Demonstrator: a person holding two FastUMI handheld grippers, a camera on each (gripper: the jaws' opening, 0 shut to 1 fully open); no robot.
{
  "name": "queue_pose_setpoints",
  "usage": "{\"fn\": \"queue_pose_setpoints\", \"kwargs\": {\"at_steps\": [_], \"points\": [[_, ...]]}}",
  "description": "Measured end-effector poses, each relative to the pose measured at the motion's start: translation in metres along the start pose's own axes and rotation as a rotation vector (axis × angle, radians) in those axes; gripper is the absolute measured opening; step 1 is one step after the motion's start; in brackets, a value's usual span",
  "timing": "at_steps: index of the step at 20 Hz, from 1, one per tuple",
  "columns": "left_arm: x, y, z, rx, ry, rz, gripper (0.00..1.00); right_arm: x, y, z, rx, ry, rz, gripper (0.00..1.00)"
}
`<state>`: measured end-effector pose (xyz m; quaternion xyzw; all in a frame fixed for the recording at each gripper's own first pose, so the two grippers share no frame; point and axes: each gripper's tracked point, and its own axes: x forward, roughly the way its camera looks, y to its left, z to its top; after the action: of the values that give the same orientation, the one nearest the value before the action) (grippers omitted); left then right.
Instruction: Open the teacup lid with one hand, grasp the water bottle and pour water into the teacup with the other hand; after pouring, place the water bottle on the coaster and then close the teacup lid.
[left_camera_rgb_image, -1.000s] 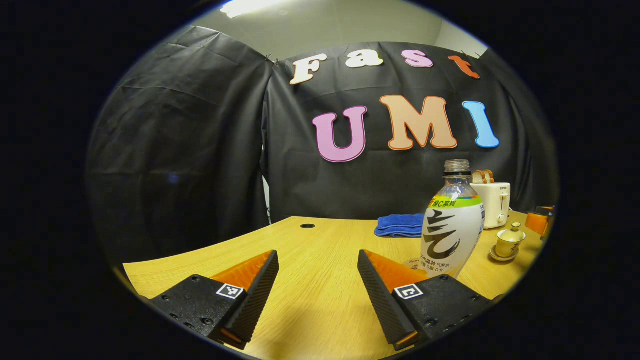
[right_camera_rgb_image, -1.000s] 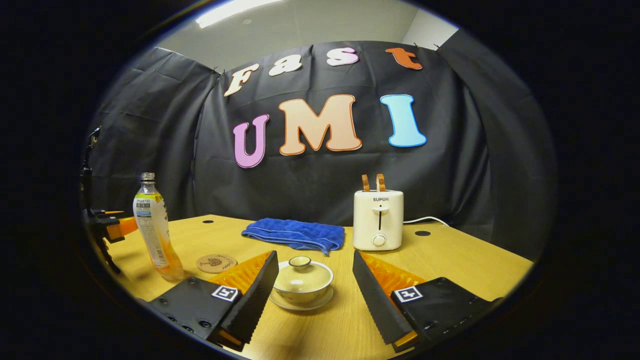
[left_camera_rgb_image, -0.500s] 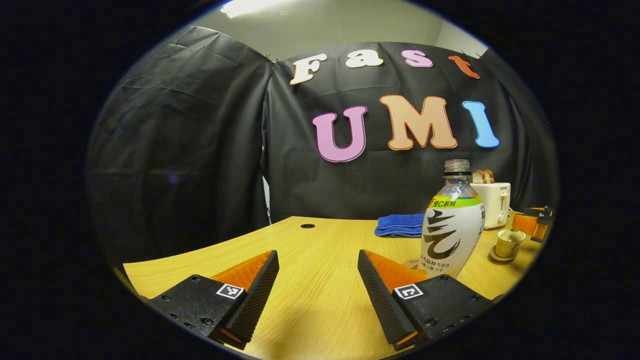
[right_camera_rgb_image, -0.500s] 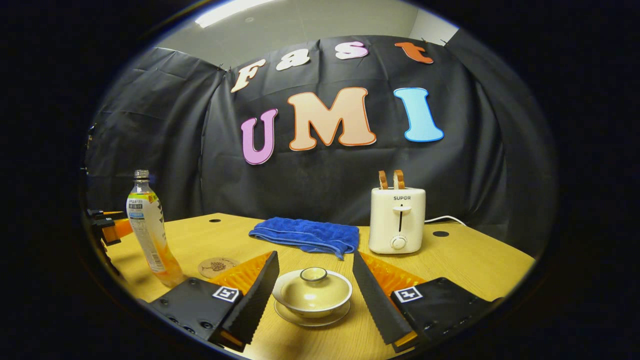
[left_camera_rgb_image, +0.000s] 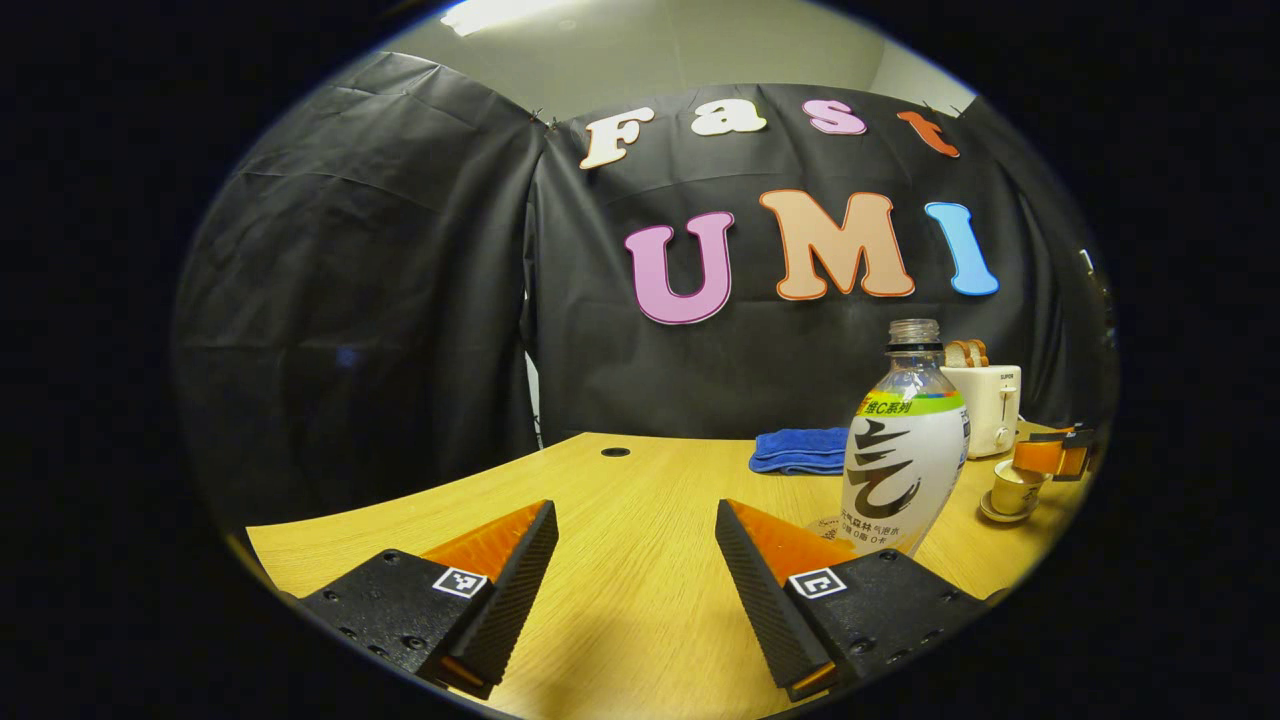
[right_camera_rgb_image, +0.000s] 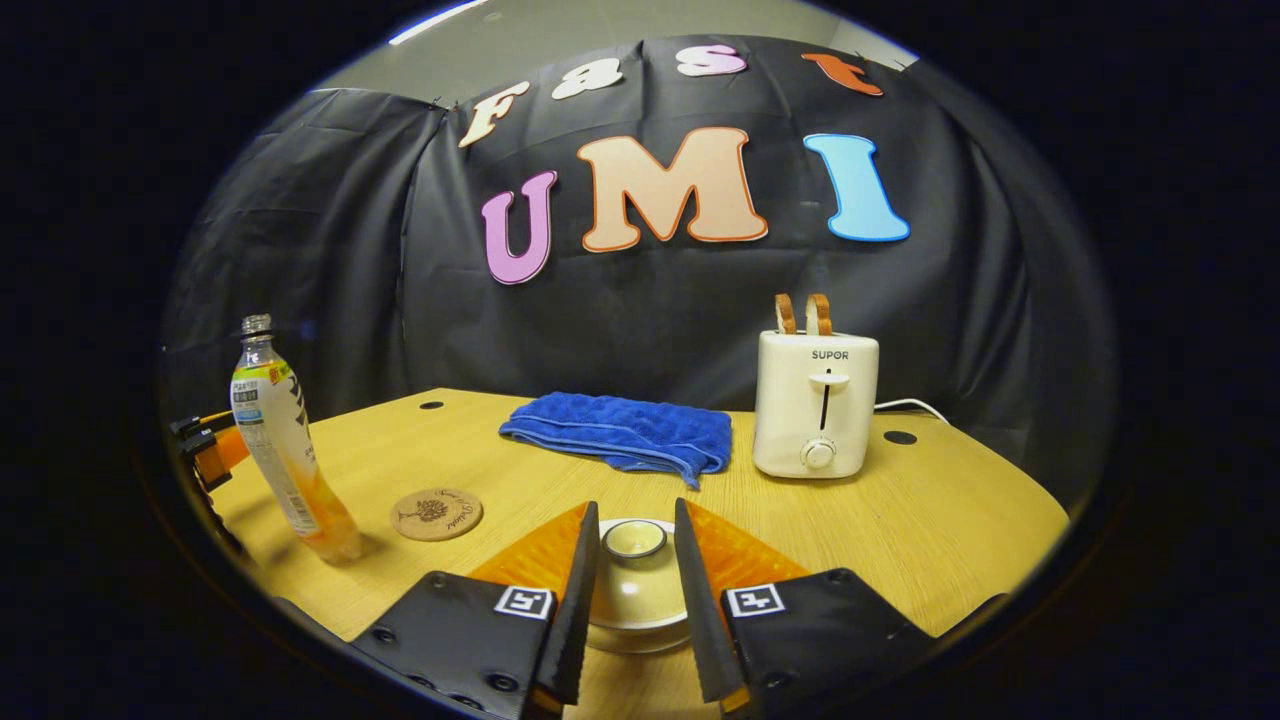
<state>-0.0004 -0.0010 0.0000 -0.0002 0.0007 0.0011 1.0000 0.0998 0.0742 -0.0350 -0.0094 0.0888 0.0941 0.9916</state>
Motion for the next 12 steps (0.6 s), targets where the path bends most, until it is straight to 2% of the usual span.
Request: {"fn": "queue_pose_setpoints", "kwargs": {"at_steps": [2, 3, 12], "points": [[-0.0002, 0.0002, 0.0000, 0.000, 0.000, 0.000, 0.93, -0.0017, 0.0011, 0.0019, -0.012, -0.004, -0.005, 0.48], [0.0002, -0.0001, 0.0004, 0.000, 0.000, 0.000, 0.93, 0.0009, 0.0000, -0.0008, -0.017, -0.007, -0.011, 0.33], [-0.0005, -0.0002, -0.0002, 0.000, 0.000, 0.000, 0.93, -0.0009, 0.0051, -0.0001, -0.008, -0.014, 0.026, 0.33]]}}
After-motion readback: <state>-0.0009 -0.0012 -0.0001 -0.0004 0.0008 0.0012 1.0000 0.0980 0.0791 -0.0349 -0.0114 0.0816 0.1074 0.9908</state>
